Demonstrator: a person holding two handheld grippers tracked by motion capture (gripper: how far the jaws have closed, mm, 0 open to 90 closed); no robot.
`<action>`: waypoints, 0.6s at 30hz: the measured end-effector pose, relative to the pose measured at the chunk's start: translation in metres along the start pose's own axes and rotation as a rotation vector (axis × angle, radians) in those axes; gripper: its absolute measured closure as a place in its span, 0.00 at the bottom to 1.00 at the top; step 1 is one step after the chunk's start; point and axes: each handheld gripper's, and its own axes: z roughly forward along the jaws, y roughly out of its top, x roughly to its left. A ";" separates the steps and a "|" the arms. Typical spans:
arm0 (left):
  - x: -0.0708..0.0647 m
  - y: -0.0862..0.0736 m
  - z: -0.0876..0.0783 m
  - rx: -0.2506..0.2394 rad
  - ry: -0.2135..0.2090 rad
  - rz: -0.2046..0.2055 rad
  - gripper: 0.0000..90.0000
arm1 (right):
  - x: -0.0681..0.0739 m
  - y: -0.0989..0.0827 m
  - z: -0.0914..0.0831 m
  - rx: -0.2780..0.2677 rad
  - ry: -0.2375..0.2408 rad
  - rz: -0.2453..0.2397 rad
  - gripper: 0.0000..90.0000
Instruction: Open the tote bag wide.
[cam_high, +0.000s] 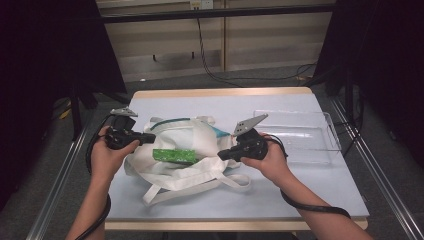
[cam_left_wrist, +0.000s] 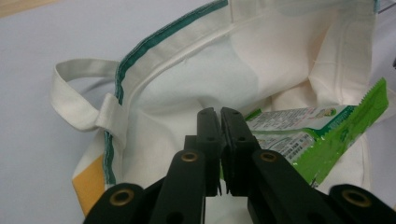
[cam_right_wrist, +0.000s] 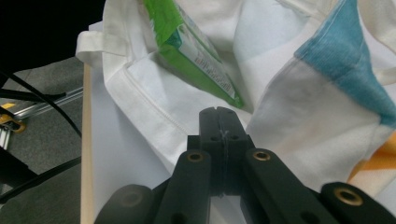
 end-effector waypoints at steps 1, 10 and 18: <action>0.000 -0.001 -0.001 0.007 0.002 0.005 0.98 | -0.001 0.001 0.001 0.001 0.001 -0.003 1.00; -0.007 -0.010 -0.005 0.006 0.013 0.009 0.98 | -0.006 0.011 0.009 0.012 -0.017 -0.004 1.00; -0.016 -0.015 -0.005 0.004 -0.006 0.020 0.98 | -0.012 0.018 0.013 0.003 -0.027 0.001 1.00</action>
